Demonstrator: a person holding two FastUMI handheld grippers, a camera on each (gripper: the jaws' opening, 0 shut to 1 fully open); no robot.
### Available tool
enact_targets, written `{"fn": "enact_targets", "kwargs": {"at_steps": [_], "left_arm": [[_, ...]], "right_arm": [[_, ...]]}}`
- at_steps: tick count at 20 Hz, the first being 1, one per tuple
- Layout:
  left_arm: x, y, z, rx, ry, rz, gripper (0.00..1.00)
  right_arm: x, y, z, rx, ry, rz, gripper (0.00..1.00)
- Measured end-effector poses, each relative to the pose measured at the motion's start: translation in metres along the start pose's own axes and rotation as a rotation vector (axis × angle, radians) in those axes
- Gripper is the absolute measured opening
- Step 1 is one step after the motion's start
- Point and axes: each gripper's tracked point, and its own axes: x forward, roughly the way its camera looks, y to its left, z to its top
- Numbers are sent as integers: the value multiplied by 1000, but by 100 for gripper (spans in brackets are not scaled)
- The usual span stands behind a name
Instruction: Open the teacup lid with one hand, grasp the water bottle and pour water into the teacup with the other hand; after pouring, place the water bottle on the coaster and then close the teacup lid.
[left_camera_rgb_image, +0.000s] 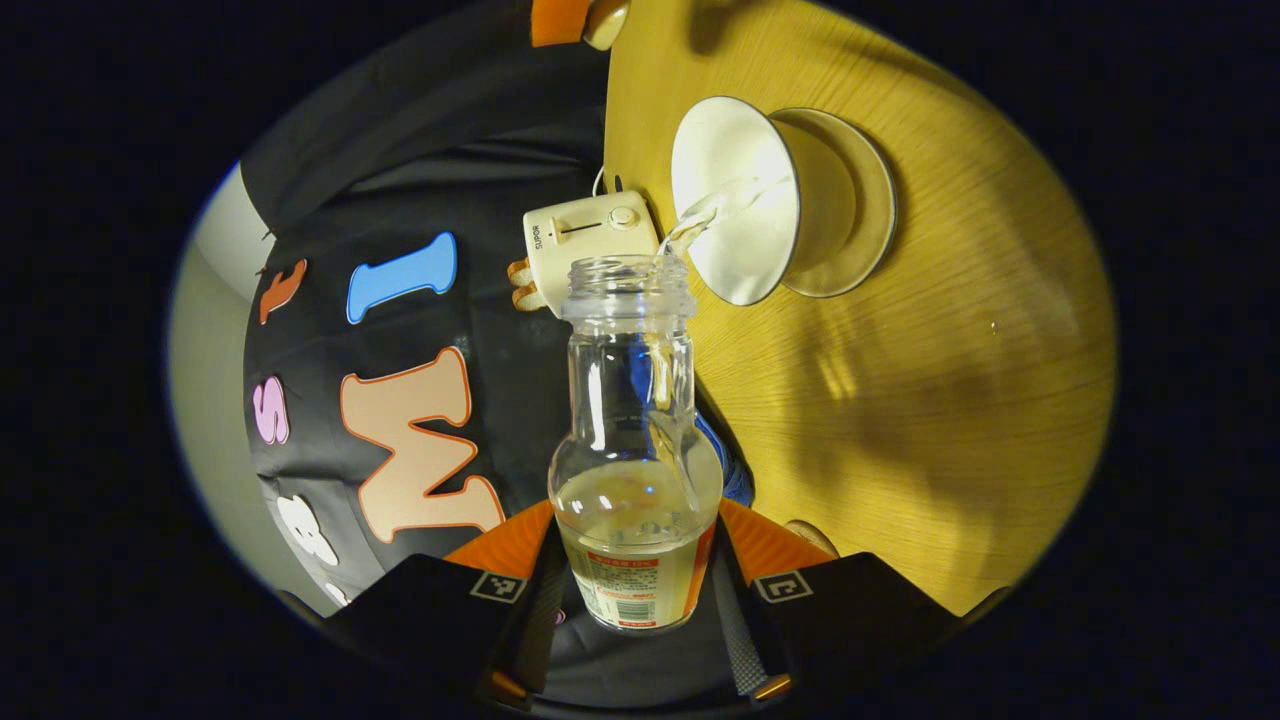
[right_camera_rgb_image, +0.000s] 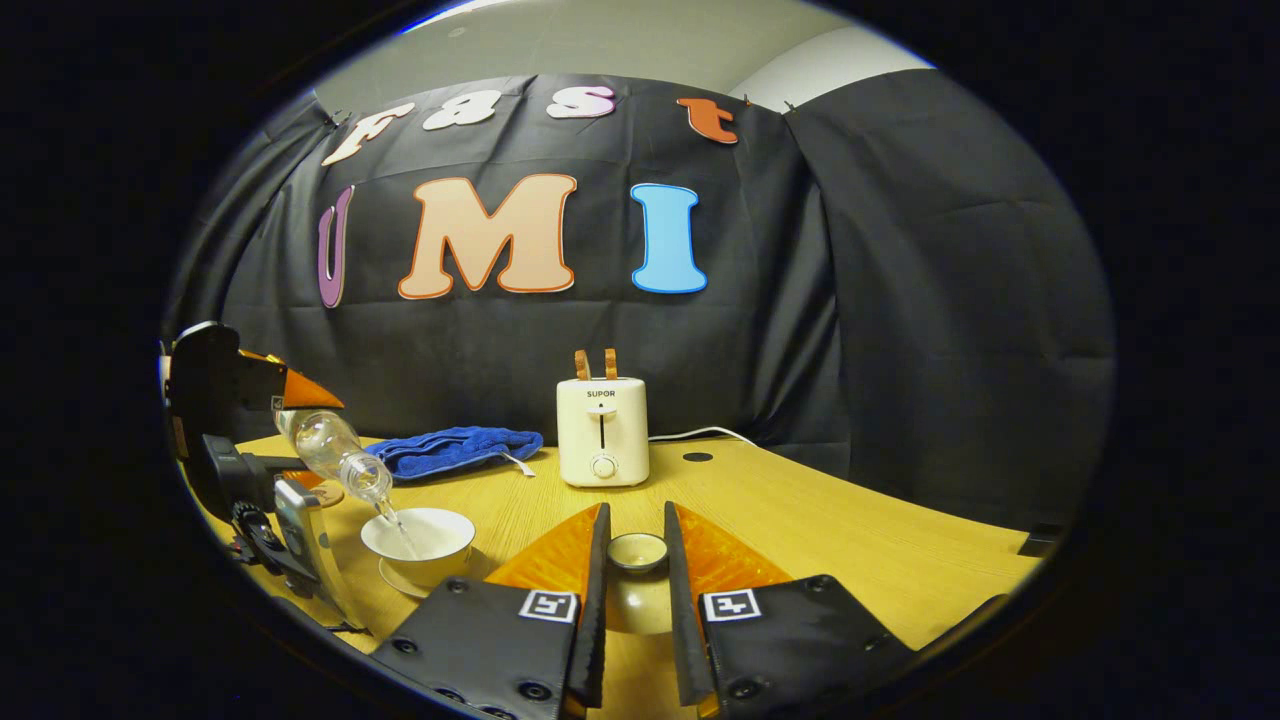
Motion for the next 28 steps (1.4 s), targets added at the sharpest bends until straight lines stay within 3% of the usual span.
{"fn": "enact_targets", "kwargs": {"at_steps": [19, 24, 28], "left_arm": [[-6, 73, -8, 252, 3, 166, 67], [-5, 76, 0, 259, -5, 185, 67], [-1, 56, 10, 207, -29, 151, 67]], "right_arm": [[0, 0, 0, 0, 1, 0, 31], [0, 0, 0, 0, 1, 0, 31], [0, 0, 0, 0, 1, 0, 31]]}}
